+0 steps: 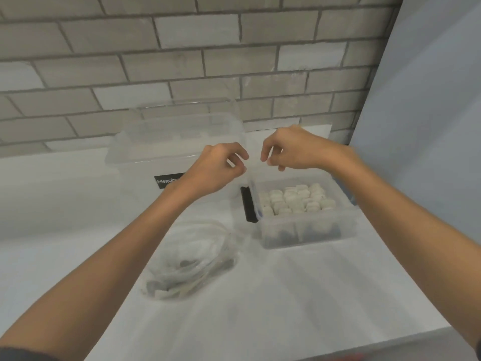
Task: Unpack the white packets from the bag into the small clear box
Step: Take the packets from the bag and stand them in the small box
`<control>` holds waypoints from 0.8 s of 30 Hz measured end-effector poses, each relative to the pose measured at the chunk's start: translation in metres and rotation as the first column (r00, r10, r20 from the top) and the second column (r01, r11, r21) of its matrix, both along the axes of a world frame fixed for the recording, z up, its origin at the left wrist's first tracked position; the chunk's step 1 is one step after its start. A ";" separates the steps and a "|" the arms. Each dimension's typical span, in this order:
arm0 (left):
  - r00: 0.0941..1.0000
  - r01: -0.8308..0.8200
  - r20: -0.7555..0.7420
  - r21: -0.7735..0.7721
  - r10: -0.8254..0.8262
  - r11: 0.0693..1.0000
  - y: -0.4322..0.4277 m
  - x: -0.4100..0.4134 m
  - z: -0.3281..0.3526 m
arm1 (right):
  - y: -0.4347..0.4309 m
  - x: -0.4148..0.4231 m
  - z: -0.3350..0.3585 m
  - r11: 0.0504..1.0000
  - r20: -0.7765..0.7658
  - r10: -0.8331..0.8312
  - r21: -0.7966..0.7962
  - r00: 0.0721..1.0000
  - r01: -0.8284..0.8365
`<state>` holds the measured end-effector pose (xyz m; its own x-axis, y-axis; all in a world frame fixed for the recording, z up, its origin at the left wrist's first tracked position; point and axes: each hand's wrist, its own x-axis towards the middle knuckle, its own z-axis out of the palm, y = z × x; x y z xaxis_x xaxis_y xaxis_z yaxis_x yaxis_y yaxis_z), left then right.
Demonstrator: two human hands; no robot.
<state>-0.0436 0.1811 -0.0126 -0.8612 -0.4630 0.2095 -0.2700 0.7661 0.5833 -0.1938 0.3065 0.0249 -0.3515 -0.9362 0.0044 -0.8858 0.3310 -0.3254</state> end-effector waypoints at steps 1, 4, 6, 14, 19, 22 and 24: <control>1.000 -0.010 0.006 0.001 0.010 1.000 -0.004 0.011 -0.001 | -0.004 0.014 0.001 1.000 0.003 0.021 -0.015 1.000 -0.021; 0.998 -0.054 0.020 0.015 0.053 0.998 -0.018 0.045 -0.008 | -0.017 0.055 -0.002 0.995 0.014 0.097 -0.024 0.995 -0.097; 0.996 -0.083 0.034 0.035 0.082 0.996 -0.026 0.069 -0.017 | -0.025 0.080 -0.009 0.990 0.029 0.139 -0.006 0.990 -0.139; 0.973 -0.123 0.208 0.124 0.096 0.985 -0.044 0.131 -0.069 | -0.055 0.142 -0.070 0.972 0.083 0.198 0.111 0.977 -0.207; 0.932 -0.064 0.361 0.078 0.032 0.995 -0.038 0.132 -0.110 | -0.062 0.157 -0.115 0.962 0.100 0.173 0.196 0.980 -0.190; 0.903 -0.041 0.429 0.027 0.025 0.999 -0.033 0.129 -0.132 | -0.061 0.159 -0.138 0.958 0.089 0.138 0.241 0.987 -0.155; 0.889 -0.036 0.458 0.008 0.029 0.999 -0.031 0.127 -0.142 | -0.058 0.159 -0.146 0.956 0.088 0.122 0.257 0.989 -0.141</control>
<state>0.0835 0.1500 -0.1548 -0.8443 -0.4924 -0.2115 -0.5344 0.7438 0.4014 -0.0347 0.2481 -0.1211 -0.2156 -0.9393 -0.2670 -0.9052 0.2948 -0.3060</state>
